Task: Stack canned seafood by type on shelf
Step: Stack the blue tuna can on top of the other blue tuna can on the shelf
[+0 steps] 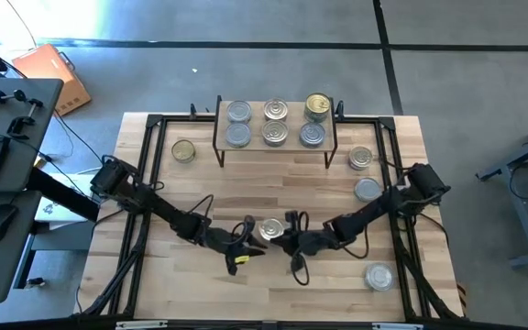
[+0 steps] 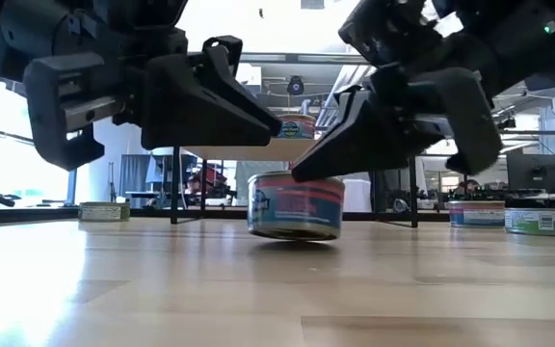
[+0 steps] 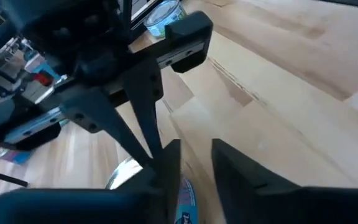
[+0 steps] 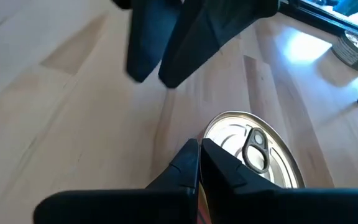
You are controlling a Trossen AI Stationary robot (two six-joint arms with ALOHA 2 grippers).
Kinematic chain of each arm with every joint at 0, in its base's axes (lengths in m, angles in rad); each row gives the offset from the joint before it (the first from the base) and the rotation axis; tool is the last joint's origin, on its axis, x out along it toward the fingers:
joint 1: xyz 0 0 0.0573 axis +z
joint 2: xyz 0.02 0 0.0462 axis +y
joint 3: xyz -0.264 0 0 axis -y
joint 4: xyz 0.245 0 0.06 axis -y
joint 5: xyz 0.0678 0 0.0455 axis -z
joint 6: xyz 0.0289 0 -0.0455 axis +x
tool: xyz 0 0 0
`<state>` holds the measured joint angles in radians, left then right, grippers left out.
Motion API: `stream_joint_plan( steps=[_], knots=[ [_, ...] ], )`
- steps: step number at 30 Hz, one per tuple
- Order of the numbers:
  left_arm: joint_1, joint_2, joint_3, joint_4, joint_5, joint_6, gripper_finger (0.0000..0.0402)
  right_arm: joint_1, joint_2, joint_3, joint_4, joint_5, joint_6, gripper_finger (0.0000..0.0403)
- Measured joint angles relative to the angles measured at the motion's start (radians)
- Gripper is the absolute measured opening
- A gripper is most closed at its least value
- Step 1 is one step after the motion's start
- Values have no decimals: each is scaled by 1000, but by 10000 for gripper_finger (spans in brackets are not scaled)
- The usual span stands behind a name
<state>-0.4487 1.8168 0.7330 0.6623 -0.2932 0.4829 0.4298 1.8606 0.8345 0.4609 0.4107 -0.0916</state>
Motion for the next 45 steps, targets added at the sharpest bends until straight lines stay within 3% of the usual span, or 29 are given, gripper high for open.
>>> stream_joint_plan(
  steps=[7,12,21,28,33,40,43,45],
  knots=[
    [7,0,0,-84,-32,76,180,-12,-8,0,35,0,44,0],
    [-4,0,0,-142,-154,108,212,-24,-38,0,21,-18,59,0],
    [-34,0,0,-204,-308,152,216,-66,-47,1,11,-93,120,0],
    [-29,0,0,-232,-438,-63,216,-72,-49,1,9,-105,145,0],
    [3,5,-1,-222,-392,-203,216,-68,-49,2,15,-116,165,0],
    [11,26,-21,-174,-344,-179,216,-70,-49,3,23,-51,200,0],
    [11,15,-94,-83,-358,-179,213,-70,-49,3,24,-12,220,0],
    [11,14,-160,64,-355,-176,207,-70,-49,3,24,9,237,0]
  ],
)
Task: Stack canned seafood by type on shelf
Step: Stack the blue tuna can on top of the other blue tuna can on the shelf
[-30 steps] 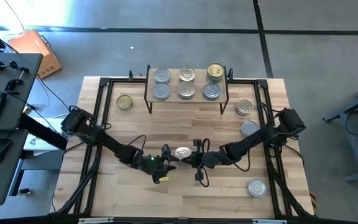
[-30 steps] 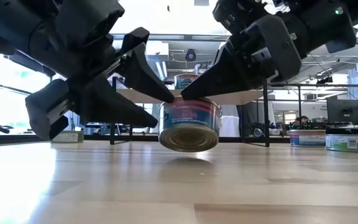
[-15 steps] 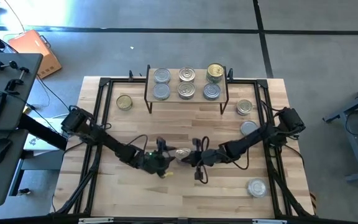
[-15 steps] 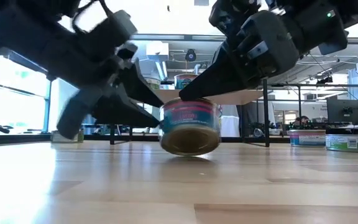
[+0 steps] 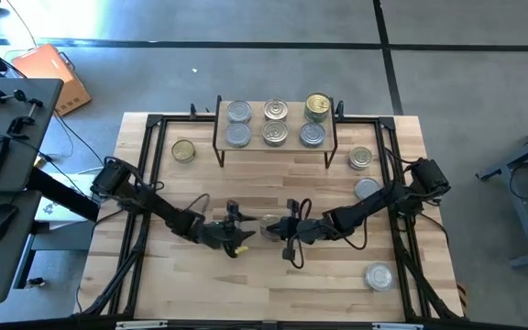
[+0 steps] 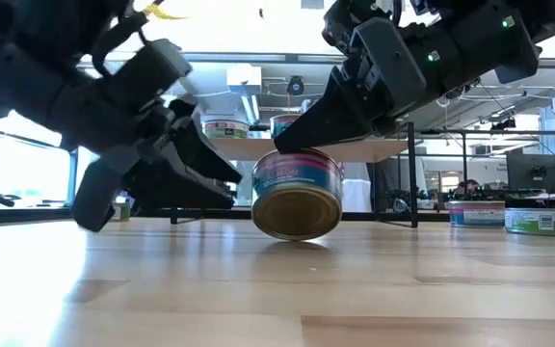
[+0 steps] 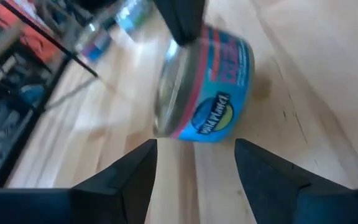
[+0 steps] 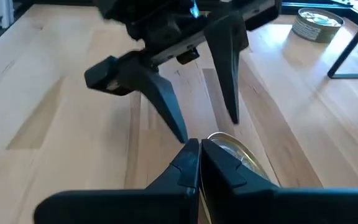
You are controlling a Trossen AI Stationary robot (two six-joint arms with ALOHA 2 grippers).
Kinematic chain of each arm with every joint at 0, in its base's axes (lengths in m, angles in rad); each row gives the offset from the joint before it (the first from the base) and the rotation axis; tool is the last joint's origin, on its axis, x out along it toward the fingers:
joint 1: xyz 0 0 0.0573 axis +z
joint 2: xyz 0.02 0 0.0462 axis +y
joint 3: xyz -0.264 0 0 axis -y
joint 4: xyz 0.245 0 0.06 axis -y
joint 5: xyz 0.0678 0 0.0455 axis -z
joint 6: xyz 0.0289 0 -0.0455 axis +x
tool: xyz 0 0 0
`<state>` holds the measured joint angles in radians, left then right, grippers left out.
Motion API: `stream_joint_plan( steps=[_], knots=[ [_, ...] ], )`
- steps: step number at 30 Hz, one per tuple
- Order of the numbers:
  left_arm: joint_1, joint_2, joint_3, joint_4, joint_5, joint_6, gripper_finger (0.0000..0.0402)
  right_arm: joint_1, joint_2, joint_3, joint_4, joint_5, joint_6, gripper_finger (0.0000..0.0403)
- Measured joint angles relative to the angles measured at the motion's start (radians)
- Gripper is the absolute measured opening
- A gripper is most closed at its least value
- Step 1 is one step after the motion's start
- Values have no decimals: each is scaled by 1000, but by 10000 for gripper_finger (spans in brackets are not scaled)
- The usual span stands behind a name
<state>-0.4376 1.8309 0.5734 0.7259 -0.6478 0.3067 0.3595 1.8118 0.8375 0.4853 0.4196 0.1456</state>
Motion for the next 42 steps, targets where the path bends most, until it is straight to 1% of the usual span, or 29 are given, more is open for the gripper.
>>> stream_joint_plan(
  steps=[2,4,6,7,10,14,17,22,24,27,29,31,33,36,39,42],
  knots=[
    [0,0,-62,144,16,43,201,-2,0,0,5,3,13,0],
    [0,11,-98,269,55,102,197,-5,0,0,13,3,15,0],
    [-1,22,-109,327,82,160,194,-11,0,0,26,2,15,0],
    [1,29,-101,328,97,182,194,-15,0,0,34,2,15,0],
    [19,56,-75,310,106,202,193,-28,0,0,56,-8,15,0],
    [45,97,-39,315,154,163,193,-42,0,0,65,-28,12,1],
    [57,114,-19,318,168,69,193,-52,0,0,60,-62,12,1],
    [61,121,12,312,175,-97,193,-52,0,0,49,-74,11,1],
    [62,121,15,291,181,-114,193,-52,0,0,47,-83,-11,1],
    [63,121,18,270,255,-7,198,-38,-8,0,33,-89,-105,1],
    [62,121,18,259,287,56,207,-23,-25,0,4,-89,-167,0],
    [62,121,18,263,303,115,219,-8,-44,0,-23,-79,-187,0],
    [62,121,27,256,303,181,229,4,-60,0,-54,-48,-180,0],
    [75,121,54,201,303,248,236,23,-86,0,-75,-44,-169,0],
    [102,121,96,102,336,298,231,57,-100,0,-91,-61,-169,1],
    [132,121,144,-3,399,308,208,94,-119,0,-137,-55,-168,13]
  ],
)
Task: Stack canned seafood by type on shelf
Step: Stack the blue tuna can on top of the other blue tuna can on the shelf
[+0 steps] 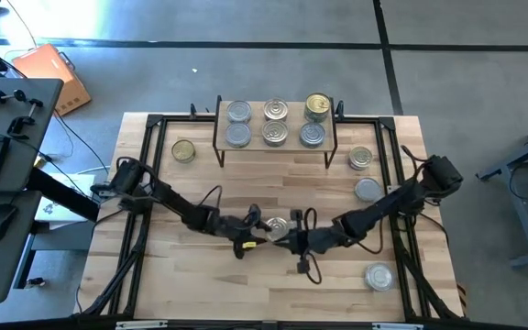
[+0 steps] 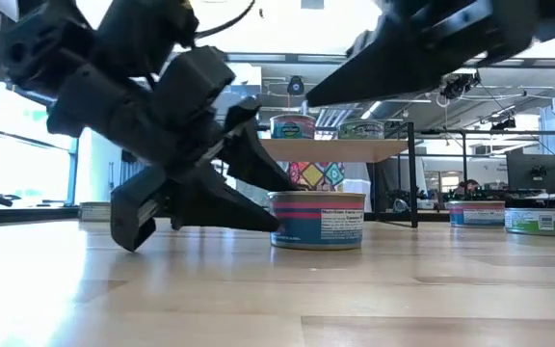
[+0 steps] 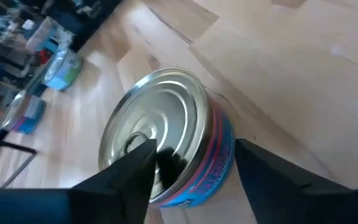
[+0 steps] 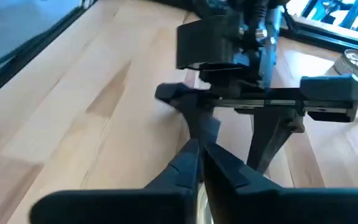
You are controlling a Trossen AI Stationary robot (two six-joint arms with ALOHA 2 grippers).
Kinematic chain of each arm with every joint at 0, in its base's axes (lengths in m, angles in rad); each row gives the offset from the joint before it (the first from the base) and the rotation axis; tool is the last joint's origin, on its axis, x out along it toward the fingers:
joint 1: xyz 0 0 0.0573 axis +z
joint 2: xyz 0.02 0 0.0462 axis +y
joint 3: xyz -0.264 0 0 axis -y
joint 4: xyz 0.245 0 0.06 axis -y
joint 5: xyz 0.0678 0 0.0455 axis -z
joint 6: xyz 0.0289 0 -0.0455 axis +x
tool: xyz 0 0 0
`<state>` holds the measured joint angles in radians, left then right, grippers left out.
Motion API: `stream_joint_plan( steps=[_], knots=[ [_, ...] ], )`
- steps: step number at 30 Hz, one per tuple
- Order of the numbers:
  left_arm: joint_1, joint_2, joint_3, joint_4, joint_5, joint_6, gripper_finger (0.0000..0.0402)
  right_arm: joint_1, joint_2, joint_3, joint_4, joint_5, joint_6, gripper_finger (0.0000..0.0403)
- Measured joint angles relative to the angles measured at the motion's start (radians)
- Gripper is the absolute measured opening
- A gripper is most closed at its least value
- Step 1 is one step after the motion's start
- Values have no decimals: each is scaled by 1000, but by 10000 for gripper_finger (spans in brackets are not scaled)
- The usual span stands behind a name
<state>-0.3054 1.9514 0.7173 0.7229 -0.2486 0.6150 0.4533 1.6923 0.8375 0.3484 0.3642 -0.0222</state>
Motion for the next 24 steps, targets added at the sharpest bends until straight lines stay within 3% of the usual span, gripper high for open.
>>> stream_joint_plan(
  steps=[6,12,17,24],
  knots=[
    [29,-1,63,-107,61,11,121,72,-31,0,-74,18,22,88],
    [31,-2,125,-194,87,-25,17,145,-32,0,-136,46,-129,149],
    [28,0,191,-263,91,-127,8,179,-30,0,-223,169,-33,169],
    [30,-19,327,-506,79,-271,1,155,-30,-1,-285,173,-67,221]
  ],
)
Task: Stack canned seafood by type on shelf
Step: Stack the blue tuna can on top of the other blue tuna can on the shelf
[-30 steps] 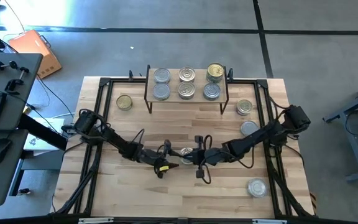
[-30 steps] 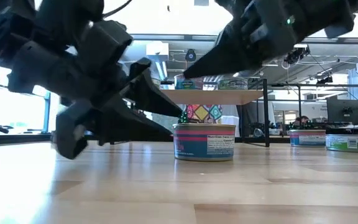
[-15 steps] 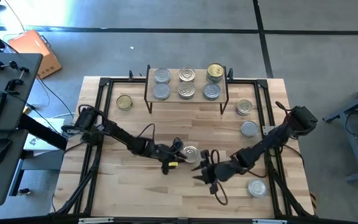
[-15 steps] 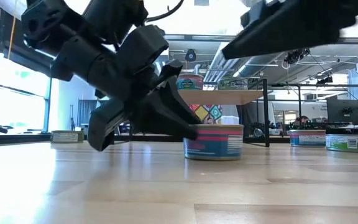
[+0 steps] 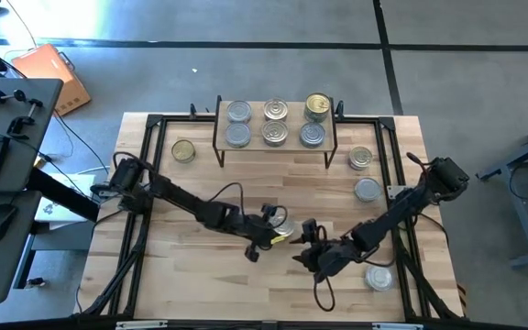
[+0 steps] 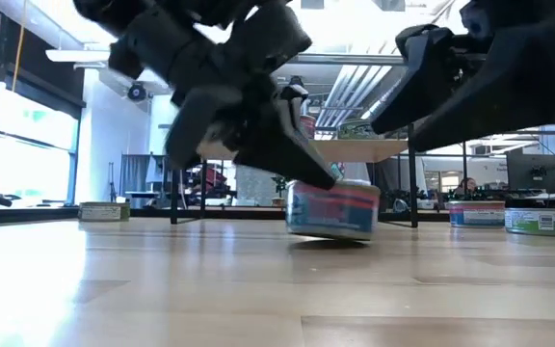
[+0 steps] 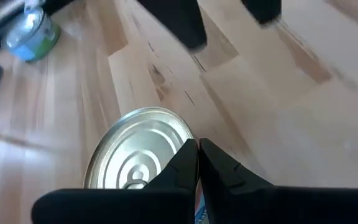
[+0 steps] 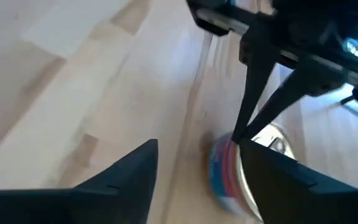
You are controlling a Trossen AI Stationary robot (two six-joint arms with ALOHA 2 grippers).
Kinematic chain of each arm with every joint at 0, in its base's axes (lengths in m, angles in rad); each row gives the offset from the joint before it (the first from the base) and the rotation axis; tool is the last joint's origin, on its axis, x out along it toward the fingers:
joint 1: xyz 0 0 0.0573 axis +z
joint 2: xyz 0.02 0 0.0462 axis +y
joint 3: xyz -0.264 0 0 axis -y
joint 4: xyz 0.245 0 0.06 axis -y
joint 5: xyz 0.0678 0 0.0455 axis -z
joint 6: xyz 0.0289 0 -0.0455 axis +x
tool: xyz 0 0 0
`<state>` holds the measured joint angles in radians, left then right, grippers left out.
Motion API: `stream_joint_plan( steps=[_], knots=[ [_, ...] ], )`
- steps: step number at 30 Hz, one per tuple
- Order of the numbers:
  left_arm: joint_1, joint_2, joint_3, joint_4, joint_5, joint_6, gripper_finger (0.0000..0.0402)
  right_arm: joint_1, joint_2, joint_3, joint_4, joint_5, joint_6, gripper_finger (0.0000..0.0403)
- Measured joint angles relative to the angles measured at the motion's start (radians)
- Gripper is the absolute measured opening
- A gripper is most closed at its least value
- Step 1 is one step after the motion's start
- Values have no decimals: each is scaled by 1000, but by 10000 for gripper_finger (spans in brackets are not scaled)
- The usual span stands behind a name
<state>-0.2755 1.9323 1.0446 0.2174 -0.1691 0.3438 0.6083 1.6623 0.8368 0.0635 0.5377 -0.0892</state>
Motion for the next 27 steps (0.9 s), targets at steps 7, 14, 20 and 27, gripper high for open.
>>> stream_joint_plan(
  steps=[7,14,20,27],
  knots=[
    [10,-30,69,-141,-3,-202,1,-29,14,0,-17,4,-227,283],
    [36,-79,71,-145,7,-311,0,-40,122,0,42,262,-250,287],
    [40,-81,71,-144,11,-325,0,-53,174,0,218,342,-226,283],
    [32,-81,71,-115,-5,-334,0,-99,174,0,218,278,-128,211]
  ],
)
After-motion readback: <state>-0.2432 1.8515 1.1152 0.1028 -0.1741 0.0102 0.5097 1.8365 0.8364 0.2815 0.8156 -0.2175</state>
